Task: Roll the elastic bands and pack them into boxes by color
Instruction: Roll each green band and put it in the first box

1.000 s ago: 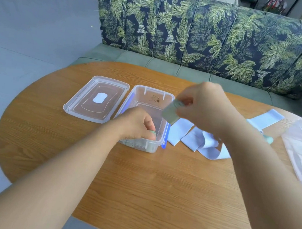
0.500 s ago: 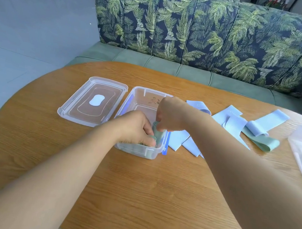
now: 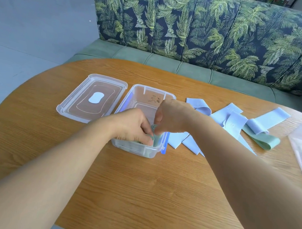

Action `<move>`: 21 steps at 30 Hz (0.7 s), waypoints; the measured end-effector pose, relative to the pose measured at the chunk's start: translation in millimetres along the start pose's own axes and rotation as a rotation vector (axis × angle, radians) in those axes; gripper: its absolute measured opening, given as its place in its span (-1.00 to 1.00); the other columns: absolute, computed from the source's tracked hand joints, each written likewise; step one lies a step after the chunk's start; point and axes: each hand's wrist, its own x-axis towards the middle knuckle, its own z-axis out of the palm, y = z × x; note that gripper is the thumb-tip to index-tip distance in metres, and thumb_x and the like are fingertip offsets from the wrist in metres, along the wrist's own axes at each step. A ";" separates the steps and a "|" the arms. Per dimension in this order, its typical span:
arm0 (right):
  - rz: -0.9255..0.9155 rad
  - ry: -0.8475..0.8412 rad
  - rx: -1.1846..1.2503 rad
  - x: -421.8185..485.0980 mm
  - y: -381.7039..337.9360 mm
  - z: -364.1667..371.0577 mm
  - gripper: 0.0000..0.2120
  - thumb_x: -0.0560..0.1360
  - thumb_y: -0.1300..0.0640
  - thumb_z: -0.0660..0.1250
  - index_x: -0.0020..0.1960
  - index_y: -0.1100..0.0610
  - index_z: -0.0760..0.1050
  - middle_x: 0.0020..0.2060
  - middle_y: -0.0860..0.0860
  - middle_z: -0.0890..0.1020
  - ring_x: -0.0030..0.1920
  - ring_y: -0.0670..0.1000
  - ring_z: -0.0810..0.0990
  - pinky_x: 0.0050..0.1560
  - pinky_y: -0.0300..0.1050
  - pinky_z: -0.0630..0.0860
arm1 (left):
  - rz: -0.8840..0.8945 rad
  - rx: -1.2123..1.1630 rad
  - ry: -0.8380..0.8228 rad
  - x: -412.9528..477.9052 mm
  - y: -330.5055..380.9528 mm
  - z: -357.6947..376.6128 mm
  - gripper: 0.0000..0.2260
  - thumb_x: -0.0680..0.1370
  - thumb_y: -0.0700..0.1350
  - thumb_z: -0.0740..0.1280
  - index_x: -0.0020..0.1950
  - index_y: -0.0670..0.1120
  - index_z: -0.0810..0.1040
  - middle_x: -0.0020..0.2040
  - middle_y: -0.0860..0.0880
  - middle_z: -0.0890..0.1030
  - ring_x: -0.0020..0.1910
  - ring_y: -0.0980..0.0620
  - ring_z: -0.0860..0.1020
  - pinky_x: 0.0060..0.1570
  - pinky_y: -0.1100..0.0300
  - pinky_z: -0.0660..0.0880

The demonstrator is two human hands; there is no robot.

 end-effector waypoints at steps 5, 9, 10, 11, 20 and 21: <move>0.035 -0.033 0.009 -0.6 0.0 -3.3 -0.80 0.34 -0.10 0.47 -0.12 0.00 0.62 -0.19 -0.09 0.61 -0.19 0.00 0.57 -0.24 -0.15 0.45 | -0.002 -0.004 0.044 -1.9 -3.6 1.0 -0.79 0.38 -0.05 0.55 -0.03 0.01 0.64 -0.13 0.09 0.65 -0.10 0.11 0.60 0.00 0.20 0.53; 0.037 -0.061 0.035 -5.6 -1.7 -7.0 -0.72 0.35 -0.08 0.48 0.02 -0.02 0.65 -0.03 -0.07 0.66 -0.08 0.01 0.61 0.00 -0.07 0.54 | -0.012 -0.030 0.070 -0.9 -5.8 1.8 -0.79 0.36 -0.07 0.57 -0.09 0.00 0.61 -0.13 0.02 0.65 -0.09 0.05 0.61 0.00 0.14 0.54; 0.034 -0.067 0.034 -6.7 -2.0 -7.1 -0.72 0.35 -0.08 0.48 0.03 -0.03 0.65 -0.01 -0.07 0.64 -0.03 0.01 0.60 0.02 -0.06 0.53 | -0.013 -0.034 0.073 -0.4 -6.2 2.1 -0.81 0.35 -0.08 0.57 -0.11 0.00 0.61 -0.14 0.02 0.66 -0.10 0.05 0.62 0.00 0.14 0.55; 0.029 -0.072 0.034 -7.7 -1.8 -7.2 -0.71 0.35 -0.08 0.48 0.04 -0.05 0.64 0.02 -0.07 0.62 0.01 0.02 0.59 0.03 -0.06 0.53 | -0.012 -0.039 0.074 -0.1 -6.1 2.3 -0.81 0.35 -0.08 0.56 -0.12 0.01 0.62 -0.14 0.01 0.66 -0.10 0.04 0.62 -0.01 0.14 0.55; 0.007 -0.082 0.021 -5.3 -2.6 -6.6 -0.69 0.33 -0.13 0.51 0.03 -0.09 0.62 -0.04 -0.13 0.63 0.00 -0.01 0.54 -0.03 -0.09 0.43 | -0.032 -0.029 0.088 -1.4 -6.9 1.6 -0.62 0.27 0.02 0.61 -0.05 0.08 0.50 -0.10 0.09 0.63 -0.10 0.10 0.60 0.00 0.11 0.55; 0.003 -0.090 0.018 -4.8 -2.3 -7.0 -0.70 0.33 -0.14 0.51 0.02 -0.10 0.62 -0.03 -0.14 0.63 0.01 -0.02 0.53 -0.02 -0.08 0.42 | -0.040 -0.022 0.084 -2.0 -6.7 0.6 -0.58 0.27 0.03 0.61 -0.03 0.10 0.46 -0.08 0.10 0.63 -0.08 0.10 0.60 0.02 0.09 0.54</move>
